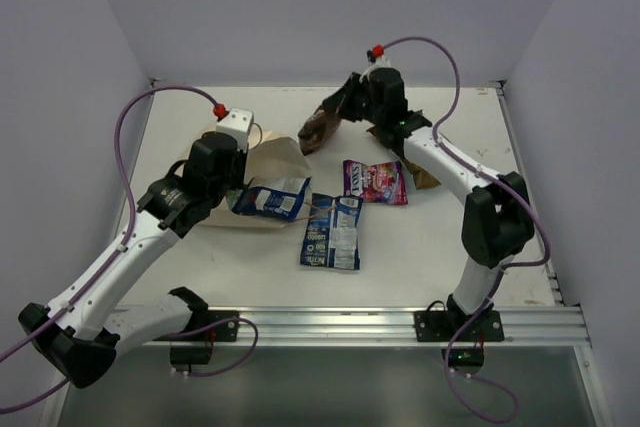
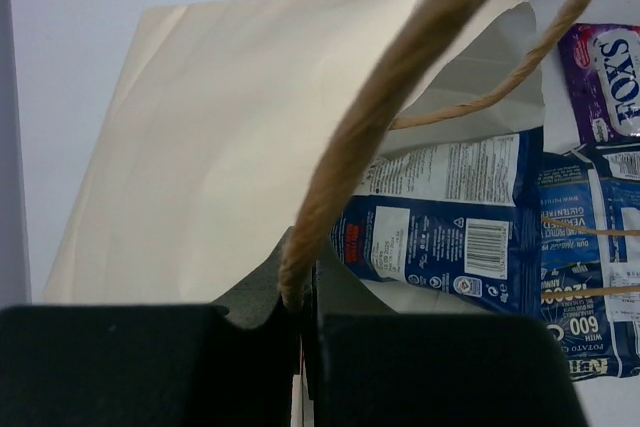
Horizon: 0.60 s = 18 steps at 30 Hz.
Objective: Take the snacks out of the paper bag
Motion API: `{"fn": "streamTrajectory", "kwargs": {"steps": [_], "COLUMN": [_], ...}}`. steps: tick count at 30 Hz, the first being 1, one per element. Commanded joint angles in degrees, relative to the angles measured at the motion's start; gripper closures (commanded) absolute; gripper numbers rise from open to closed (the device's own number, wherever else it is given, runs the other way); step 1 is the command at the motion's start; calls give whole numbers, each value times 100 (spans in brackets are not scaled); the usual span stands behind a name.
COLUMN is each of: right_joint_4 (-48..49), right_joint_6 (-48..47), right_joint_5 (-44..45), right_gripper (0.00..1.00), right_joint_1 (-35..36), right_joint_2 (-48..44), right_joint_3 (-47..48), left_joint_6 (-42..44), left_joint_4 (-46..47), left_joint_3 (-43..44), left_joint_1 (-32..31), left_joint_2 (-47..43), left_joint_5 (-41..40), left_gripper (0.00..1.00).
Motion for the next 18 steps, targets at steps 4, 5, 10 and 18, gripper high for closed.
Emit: {"fn": "streamTrajectory", "kwargs": {"steps": [4,5,10,18], "right_joint_4": [947,824,244,-1496], "right_joint_6": [723,750,619,-145], "right_joint_5": [-278,-260,-409,-542], "right_gripper": [100,100,97,60], "right_joint_1": [-48,-48,-48,-22], "right_joint_2": [-196,-241,74,1043], "right_joint_3": [-1991,-2158,-1985,423], "left_joint_6": [143,143,214,205], "left_joint_4": [71,71,62,27], "left_joint_3": [50,59,42,59], "left_joint_1": [67,67,58,67], "left_joint_2": [-106,-115,-194,-291], "left_joint_5": [195,247,353,520], "left_gripper": [100,100,100,100]}}
